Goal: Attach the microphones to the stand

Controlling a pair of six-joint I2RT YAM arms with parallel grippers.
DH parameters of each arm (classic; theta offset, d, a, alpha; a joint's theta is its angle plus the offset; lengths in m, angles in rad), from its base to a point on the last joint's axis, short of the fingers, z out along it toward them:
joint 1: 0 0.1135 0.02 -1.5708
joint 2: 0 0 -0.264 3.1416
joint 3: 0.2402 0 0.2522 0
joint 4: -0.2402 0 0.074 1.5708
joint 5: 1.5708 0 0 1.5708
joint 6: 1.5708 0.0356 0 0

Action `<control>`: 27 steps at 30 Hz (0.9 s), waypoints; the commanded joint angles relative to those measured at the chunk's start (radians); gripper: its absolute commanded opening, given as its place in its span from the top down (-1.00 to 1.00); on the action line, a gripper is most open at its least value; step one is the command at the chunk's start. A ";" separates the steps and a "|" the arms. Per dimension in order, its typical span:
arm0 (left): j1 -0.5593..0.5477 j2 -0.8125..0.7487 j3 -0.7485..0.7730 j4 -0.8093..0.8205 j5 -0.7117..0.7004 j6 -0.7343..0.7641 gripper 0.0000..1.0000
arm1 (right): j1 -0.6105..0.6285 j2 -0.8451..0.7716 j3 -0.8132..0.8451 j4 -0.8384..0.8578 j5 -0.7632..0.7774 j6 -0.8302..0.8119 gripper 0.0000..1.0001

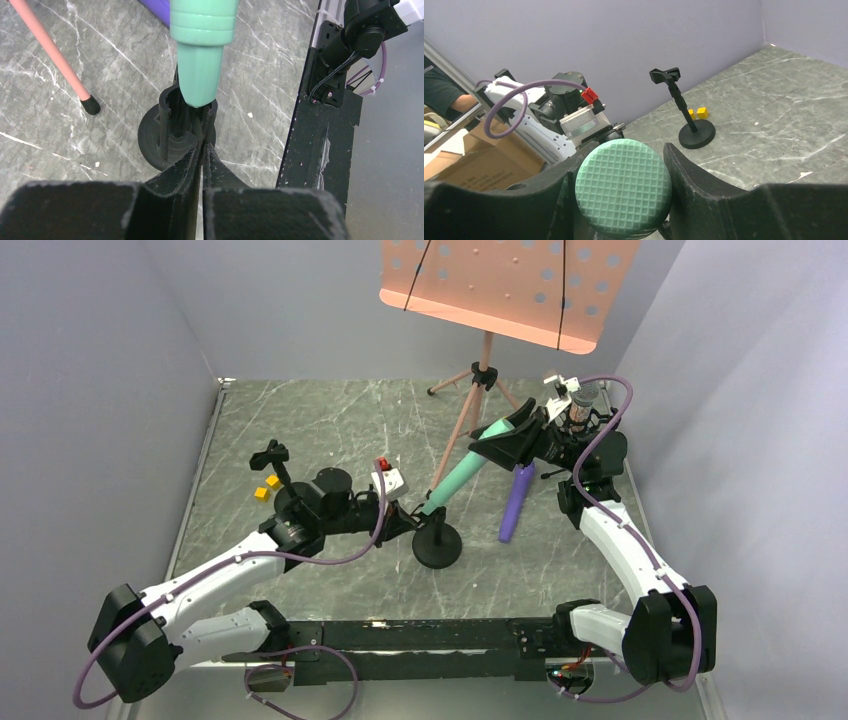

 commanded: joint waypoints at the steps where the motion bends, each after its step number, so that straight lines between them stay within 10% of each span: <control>1: -0.004 0.011 0.030 0.055 -0.002 0.011 0.76 | 0.000 -0.029 -0.005 0.032 -0.018 -0.009 0.83; 27: -0.024 -0.015 0.066 -0.003 -0.066 0.102 0.87 | 0.003 -0.024 -0.007 0.028 -0.015 -0.015 0.83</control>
